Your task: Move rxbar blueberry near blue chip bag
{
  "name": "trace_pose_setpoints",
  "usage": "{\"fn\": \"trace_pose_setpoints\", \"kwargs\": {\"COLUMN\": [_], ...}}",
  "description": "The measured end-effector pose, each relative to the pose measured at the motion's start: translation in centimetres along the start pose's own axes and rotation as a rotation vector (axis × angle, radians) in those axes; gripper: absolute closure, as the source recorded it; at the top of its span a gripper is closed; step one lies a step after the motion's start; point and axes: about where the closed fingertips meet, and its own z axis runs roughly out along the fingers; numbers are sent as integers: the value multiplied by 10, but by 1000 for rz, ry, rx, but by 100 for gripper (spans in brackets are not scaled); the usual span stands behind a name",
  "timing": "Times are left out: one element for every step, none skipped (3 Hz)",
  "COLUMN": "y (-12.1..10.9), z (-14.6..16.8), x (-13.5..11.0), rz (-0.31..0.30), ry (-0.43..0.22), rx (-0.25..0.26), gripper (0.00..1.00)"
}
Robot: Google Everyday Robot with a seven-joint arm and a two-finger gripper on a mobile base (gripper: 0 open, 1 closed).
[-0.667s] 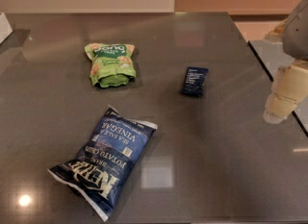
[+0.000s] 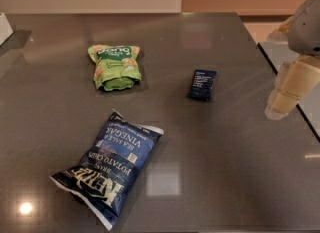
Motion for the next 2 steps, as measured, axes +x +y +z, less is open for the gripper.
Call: {"fn": "trace_pose_setpoints", "kwargs": {"y": [-21,-42], "z": [17,42], "x": [-15,-27], "rz": [14,10], "ry": [-83,-148], "rx": [-15,-5], "gripper": [0,0]}}
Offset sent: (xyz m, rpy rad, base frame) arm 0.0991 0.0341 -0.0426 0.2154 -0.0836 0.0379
